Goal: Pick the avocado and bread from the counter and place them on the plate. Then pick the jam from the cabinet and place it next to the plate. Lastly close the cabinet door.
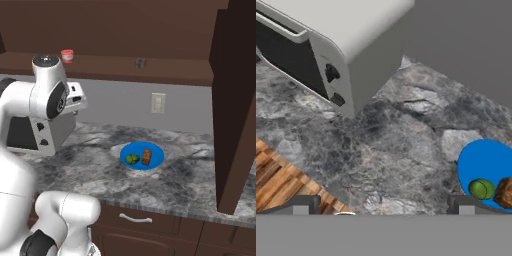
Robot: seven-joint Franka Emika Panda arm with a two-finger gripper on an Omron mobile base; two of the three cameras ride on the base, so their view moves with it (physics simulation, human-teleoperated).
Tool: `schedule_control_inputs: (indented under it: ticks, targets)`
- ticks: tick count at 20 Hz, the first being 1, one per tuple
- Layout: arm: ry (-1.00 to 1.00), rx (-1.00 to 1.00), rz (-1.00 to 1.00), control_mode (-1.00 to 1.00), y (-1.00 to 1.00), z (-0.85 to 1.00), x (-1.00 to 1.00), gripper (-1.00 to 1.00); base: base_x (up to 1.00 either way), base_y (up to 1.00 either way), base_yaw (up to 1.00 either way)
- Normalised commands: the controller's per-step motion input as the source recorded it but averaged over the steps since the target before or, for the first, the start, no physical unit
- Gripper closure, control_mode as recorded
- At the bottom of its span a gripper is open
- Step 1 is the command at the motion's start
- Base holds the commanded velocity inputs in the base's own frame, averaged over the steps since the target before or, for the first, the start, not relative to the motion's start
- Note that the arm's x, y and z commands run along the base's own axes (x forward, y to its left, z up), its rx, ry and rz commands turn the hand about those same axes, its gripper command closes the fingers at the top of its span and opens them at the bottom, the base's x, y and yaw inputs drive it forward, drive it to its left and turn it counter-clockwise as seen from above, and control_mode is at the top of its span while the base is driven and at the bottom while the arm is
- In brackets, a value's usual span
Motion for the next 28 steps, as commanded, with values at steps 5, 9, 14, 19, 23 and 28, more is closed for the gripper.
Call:
schedule_control_inputs:
  ticks: [5, 9, 14, 19, 23, 28]
  targets:
    - [0.0, -0.03, 0.34, -1.0, 0.05, 0.09, -0.04, -1.0, 0.0, 0.0, 0.0]
    - [0.0, -0.06, 0.39, -1.0, 0.09, 0.03, 0.0, -1.0, 0.0, 0.0, 0.0]
    - [-0.02, -0.06, 0.39, -1.0, 0.11, 0.04, 0.0, -1.0, 0.0, 0.0, 0.0]
    - [-0.04, -0.04, 0.35, -1.0, 0.13, 0.08, -0.01, -1.0, 0.0, 0.0, 0.0]
    - [-0.09, -0.03, 0.23, -1.0, 0.19, 0.01, -0.1, -1.0, 0.0, 0.0, 0.0]
    - [-0.12, -0.08, 0.05, -1.0, 0.12, 0.08, -0.27, -1.0, 0.0, 0.0, 0.0]
